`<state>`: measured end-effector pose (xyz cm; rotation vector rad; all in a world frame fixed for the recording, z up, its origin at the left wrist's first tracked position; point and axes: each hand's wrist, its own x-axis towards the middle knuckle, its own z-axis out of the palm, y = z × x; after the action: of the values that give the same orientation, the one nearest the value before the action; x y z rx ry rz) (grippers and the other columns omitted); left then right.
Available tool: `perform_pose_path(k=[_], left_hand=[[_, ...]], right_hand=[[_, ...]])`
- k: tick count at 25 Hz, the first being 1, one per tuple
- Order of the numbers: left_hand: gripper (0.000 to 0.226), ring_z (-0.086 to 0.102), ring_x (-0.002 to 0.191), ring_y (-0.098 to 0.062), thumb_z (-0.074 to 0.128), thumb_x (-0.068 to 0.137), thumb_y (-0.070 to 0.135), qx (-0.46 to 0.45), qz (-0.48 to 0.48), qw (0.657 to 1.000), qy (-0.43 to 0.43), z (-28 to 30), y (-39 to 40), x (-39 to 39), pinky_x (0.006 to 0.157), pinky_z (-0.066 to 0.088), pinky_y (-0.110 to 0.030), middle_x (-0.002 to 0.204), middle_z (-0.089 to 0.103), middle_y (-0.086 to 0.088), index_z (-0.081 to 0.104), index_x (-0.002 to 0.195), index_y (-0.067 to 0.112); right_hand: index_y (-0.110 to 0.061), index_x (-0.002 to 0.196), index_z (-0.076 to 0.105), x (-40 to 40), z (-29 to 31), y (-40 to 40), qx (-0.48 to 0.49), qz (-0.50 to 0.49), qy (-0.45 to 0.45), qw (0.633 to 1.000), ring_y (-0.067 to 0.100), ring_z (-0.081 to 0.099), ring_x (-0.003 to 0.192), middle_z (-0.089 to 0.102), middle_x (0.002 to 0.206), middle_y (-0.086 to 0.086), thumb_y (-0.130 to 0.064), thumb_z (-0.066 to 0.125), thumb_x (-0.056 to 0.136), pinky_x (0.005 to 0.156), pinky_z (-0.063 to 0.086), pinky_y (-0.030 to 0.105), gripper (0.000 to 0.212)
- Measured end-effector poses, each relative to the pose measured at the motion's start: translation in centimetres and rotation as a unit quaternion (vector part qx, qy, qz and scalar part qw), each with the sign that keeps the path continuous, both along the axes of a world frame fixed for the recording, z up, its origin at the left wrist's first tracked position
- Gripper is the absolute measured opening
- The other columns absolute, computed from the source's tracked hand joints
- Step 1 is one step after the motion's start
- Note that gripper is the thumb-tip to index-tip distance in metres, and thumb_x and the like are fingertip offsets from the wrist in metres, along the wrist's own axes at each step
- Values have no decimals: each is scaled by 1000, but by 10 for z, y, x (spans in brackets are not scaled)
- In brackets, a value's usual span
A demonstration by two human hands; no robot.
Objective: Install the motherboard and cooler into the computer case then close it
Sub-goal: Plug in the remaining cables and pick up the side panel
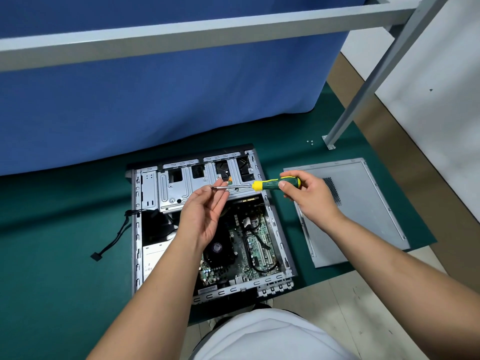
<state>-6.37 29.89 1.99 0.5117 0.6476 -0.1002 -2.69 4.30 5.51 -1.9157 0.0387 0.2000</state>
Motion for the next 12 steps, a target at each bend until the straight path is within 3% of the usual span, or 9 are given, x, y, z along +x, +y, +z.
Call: perform_pose_path(k=[2,7,12], left_hand=[[16,71,111,-35,49,104,-1,28,-8,999,16,-2,4,-1,86,62,-41,124,69,-27,55,119,1],[20,73,107,-36,50,104,1,-19,24,999,31,-1,3,-2,75,64,-37,119,70,-28,56,123,-3],[28,73,106,-38,51,104,1,3,-12,999,46,0,13,-4,75,64,-39,116,69,-32,52,130,-9]], right_hand=[[-28,109,73,2,4,0,23,3,-3,1000,24,53,72,63,82,1,-21,77,91,70,45,41,20],[-21,113,73,5,14,10,64,15,-6,998,8,61,82,70,92,-7,-11,79,89,80,50,25,27],[-27,115,73,8,17,10,26,46,-35,998,29,59,90,71,110,16,-15,79,89,86,49,40,29]])
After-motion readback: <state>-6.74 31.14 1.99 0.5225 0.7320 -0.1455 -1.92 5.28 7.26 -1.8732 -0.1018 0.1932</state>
